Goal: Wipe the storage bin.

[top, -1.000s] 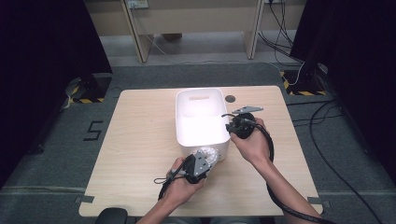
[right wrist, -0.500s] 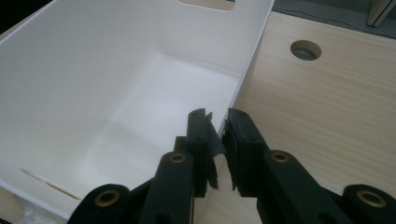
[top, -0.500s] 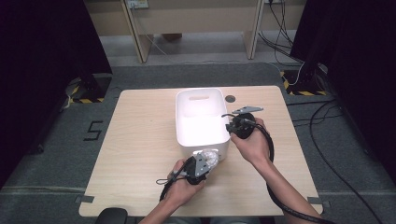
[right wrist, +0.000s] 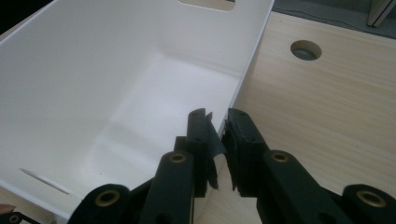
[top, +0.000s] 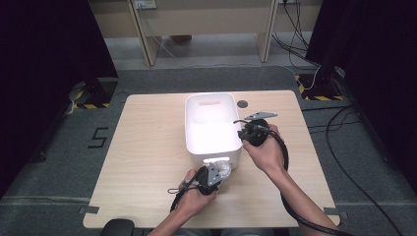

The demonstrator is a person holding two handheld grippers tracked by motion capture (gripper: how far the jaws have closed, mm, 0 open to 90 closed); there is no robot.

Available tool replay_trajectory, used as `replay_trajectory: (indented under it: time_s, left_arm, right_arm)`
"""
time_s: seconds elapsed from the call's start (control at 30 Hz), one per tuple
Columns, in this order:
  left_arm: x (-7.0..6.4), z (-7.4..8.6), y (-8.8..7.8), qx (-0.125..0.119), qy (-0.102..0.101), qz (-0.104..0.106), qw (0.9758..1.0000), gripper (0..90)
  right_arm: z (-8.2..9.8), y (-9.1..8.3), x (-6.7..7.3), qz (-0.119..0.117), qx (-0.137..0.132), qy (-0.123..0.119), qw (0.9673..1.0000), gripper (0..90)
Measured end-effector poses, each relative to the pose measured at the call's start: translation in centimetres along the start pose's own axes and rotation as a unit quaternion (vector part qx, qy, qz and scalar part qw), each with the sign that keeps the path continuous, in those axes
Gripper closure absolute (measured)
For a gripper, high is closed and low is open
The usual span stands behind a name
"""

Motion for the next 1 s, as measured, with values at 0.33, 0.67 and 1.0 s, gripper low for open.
replay_trajectory:
  time_s: [0.33, 0.67, 1.0]
  left_arm:
    - [-0.1, 0.0, 0.3, 0.002, 0.001, 0.001, 1.0, 76.0]
    - [-0.3, -0.5, 0.7, 0.004, 0.006, 0.005, 1.0, 76.0]
    - [-0.8, -1.3, 1.4, 0.003, 0.013, 0.01, 0.9999, 76.0]
  right_arm:
    - [0.0, 0.0, 0.0, 0.0, 0.0, 0.0, 1.0, 80.2]
    - [0.0, 0.0, 0.0, 0.001, 0.0, -0.001, 1.0, 80.2]
    - [0.0, 0.0, 0.0, 0.0, 0.0, 0.0, 1.0, 80.2]
Point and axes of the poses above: each handheld gripper's, and its own axes: y roughly forward along the jaws, z roughly out of its underside, x roughly to its left, the point moved 2 cm from there along y, roughly forward along the jaws, and after that the axes turned 8 degrees about z, right-handed, at the moved point
